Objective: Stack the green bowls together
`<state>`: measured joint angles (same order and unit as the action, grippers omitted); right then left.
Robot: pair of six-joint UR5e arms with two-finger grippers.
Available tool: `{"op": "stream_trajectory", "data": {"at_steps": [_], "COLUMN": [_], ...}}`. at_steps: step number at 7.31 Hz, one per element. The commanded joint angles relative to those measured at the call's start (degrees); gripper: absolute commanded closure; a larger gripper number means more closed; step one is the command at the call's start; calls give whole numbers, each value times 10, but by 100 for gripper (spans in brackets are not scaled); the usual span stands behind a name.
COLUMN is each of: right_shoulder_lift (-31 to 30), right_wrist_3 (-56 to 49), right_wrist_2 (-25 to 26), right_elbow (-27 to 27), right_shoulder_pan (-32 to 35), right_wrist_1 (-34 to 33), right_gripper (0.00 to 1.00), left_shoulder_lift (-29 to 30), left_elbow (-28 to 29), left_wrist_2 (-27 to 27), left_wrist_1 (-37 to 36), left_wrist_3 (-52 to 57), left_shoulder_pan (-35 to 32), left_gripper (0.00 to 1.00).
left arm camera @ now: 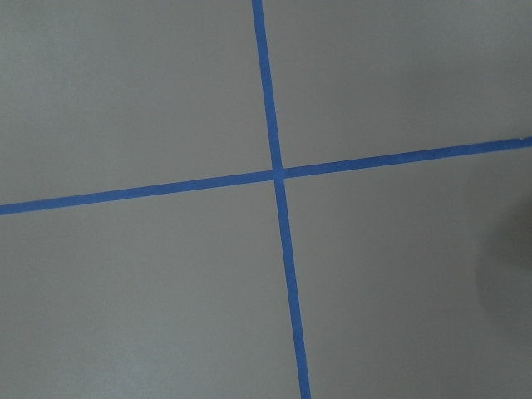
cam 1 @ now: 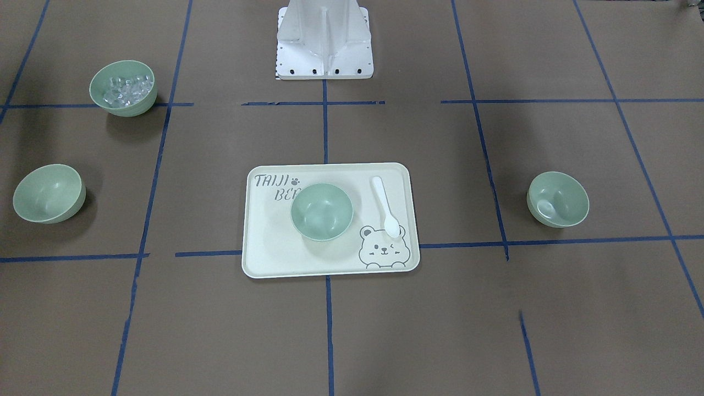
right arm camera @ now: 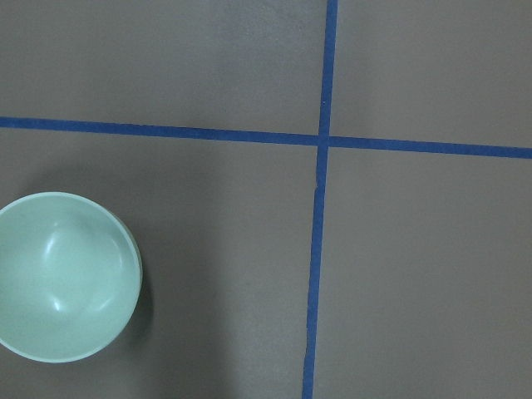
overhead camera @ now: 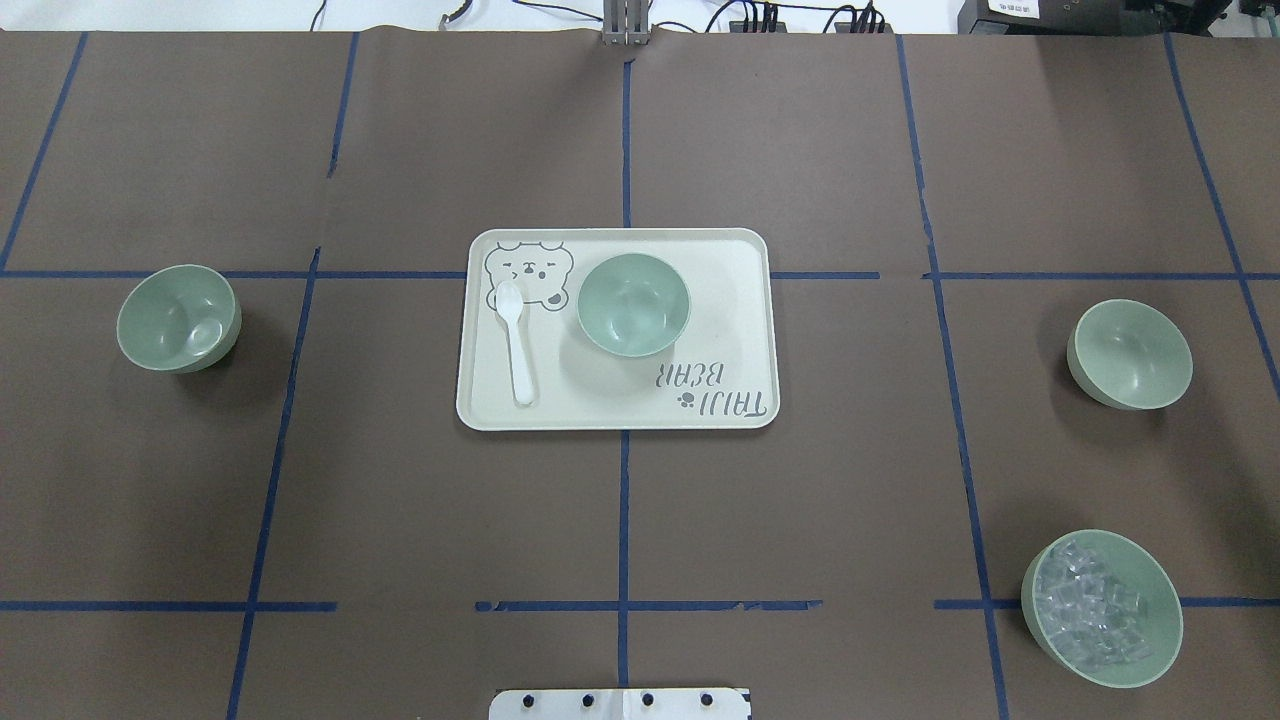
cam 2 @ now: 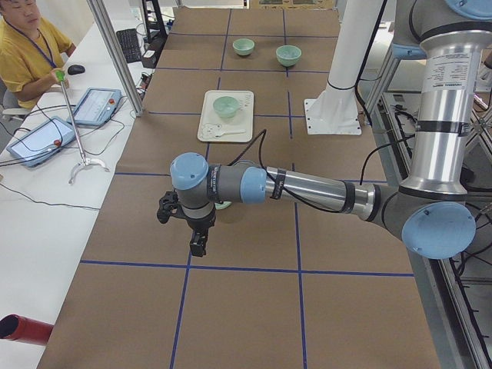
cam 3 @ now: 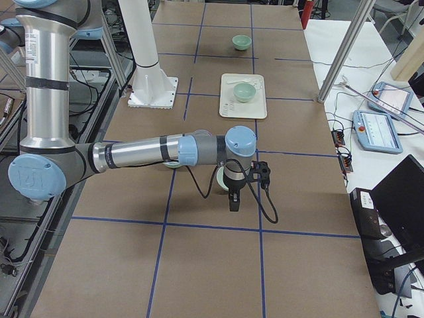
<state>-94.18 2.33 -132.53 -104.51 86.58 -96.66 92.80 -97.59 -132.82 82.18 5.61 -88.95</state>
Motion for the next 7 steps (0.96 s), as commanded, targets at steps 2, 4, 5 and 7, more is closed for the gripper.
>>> {"op": "stream_trajectory", "data": {"at_steps": [2,4,5,7], "right_shoulder_lift": [19,56,57,62], "right_wrist_3": [5,7,18,21], "right_wrist_2": [3,3,3,3], "right_elbow": [-7,-15,-23,-29], "right_shoulder_pan": [0,-17,-23,-33], "right_wrist_1": [1,1,1,0], "right_gripper": [0,0,0,0], "left_shoulder_lift": [-2,11,59,80], "left_elbow": [-35,-55,-26,-6], "left_wrist_2": [0,-3,-1,-9], "left_wrist_1": [-1,3,43,129], "left_wrist_3": [-1,-2,-1,-2], "left_shoulder_pan": [0,3,3,4], "left_gripper": [0,0,0,0]}}
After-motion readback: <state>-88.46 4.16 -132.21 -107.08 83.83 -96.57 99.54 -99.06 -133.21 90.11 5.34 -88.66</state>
